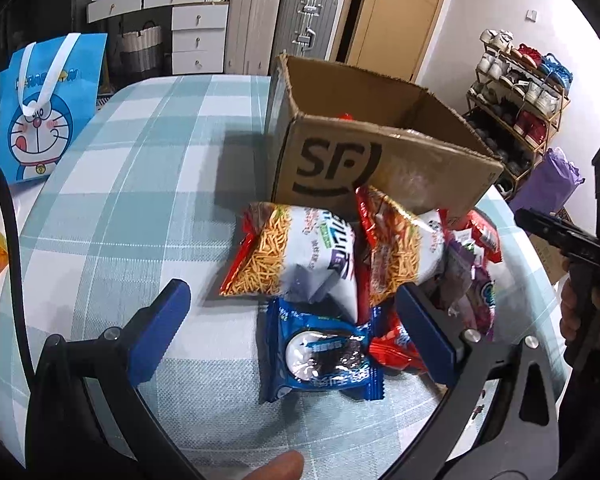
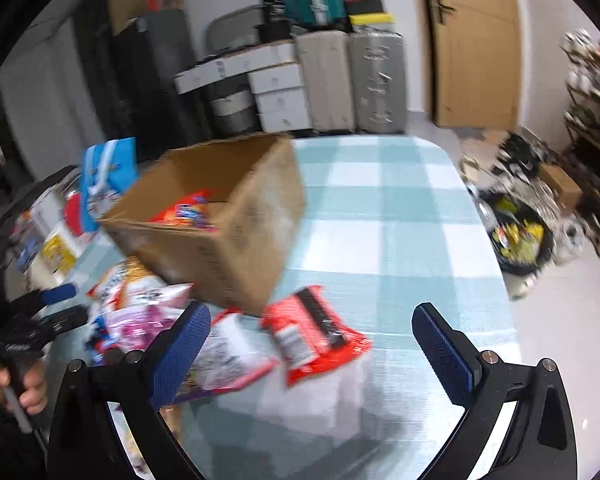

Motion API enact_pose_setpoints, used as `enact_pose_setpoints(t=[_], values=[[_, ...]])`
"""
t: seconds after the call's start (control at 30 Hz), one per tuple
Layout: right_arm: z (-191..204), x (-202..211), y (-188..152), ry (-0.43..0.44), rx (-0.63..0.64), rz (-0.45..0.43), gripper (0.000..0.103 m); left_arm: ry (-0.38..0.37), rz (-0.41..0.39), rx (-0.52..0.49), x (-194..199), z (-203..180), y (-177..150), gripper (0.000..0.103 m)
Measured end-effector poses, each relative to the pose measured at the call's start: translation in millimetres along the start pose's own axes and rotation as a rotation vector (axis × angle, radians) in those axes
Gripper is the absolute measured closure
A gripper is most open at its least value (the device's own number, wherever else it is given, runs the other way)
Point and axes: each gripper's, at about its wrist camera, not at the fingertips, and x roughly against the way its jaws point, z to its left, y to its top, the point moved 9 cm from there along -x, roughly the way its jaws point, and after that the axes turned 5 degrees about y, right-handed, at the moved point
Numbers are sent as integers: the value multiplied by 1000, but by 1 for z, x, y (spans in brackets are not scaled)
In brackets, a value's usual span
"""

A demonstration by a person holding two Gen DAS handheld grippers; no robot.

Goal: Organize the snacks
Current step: 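Grasp red sausage pack with the right tool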

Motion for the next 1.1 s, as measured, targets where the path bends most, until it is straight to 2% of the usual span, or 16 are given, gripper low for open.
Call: enact_pose_setpoints(t=[0.27,0.4,0.57,0.8,1.1], values=[[-11,-38,-20,-61,-13,78,1,-13,27,0,-7,-1,-4,1],[-1,-48,-25,-65,31,90,2,-9,32,-8,-10,-2,-5,1],[2,-55,-24,-51,15,81,3,-13,38,-38,-11,-9,-8,1],[5,-56,-24,-71,28,88,19,-26,71,-84,-15,-19,-17,1],[-1,-58,-24,-72,27,78,20,-70,105,-104,-18,-28,-24,1]])
